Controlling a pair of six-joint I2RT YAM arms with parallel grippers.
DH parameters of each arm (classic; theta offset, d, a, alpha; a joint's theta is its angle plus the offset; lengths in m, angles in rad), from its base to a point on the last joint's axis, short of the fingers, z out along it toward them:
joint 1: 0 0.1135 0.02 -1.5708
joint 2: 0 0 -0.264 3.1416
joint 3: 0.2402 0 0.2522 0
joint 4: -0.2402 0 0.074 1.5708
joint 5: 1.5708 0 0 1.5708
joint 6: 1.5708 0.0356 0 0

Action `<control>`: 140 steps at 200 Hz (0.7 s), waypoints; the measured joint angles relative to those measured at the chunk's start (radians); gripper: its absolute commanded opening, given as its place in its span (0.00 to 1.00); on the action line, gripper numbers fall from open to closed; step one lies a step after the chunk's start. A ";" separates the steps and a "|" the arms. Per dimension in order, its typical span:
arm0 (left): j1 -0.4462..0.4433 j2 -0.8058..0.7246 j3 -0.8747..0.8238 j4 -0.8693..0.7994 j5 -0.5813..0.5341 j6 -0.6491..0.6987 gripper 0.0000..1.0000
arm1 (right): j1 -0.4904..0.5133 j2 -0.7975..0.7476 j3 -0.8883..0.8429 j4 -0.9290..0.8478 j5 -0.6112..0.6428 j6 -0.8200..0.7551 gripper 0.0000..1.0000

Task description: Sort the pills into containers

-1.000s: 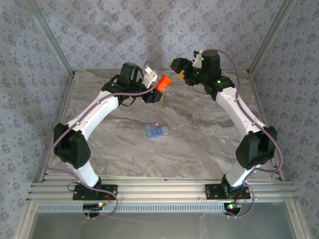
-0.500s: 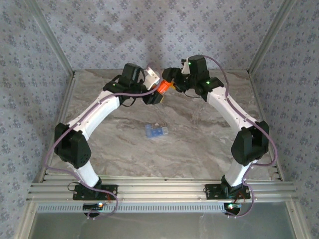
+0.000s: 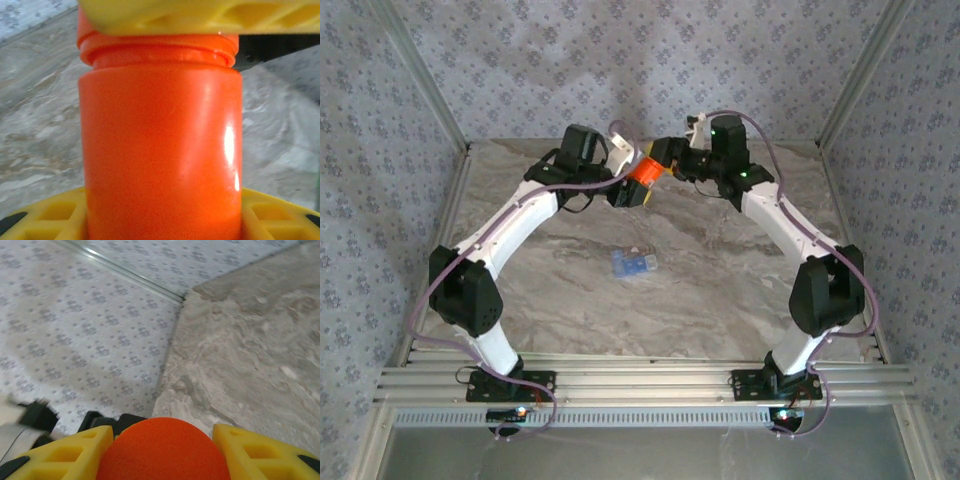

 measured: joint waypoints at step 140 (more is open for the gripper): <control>-0.042 0.004 -0.013 -0.003 -0.180 0.056 0.00 | -0.093 -0.003 0.049 -0.044 0.063 0.100 0.79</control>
